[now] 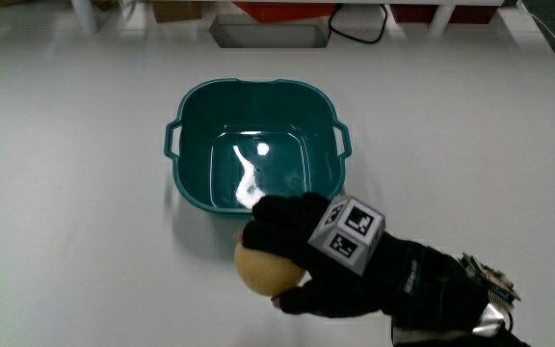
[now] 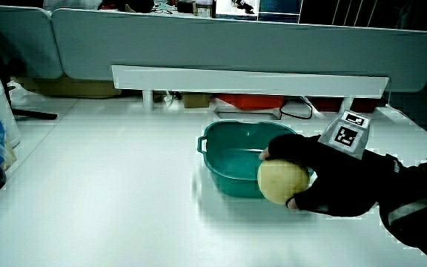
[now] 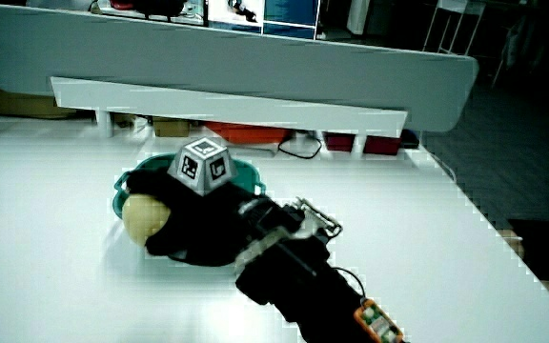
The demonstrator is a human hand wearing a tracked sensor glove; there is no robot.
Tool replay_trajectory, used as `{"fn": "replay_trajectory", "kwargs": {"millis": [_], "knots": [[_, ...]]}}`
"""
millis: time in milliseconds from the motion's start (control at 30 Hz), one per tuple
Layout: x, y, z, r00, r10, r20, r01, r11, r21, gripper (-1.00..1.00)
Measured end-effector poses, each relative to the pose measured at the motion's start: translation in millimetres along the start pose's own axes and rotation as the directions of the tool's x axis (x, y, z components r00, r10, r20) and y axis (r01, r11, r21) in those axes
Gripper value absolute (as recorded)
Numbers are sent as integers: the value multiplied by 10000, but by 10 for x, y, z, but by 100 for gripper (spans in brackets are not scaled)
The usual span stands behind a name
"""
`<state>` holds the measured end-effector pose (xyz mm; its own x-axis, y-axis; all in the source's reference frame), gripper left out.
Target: Place pear on desk
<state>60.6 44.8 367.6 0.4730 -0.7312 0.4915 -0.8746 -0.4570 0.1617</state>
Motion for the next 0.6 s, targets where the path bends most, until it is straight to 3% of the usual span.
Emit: {"fn": "replay_trajectory", "kwargs": {"millis": [167, 400, 600], "knots": [[-29, -17, -166, 9997, -259, 4, 259, 9996, -149, 0], [-151, 29, -487, 9998, 33, 174, -33, 10000, -13, 0], [-167, 132, -875, 9986, -504, -159, 493, 9969, -617, 0]]}}
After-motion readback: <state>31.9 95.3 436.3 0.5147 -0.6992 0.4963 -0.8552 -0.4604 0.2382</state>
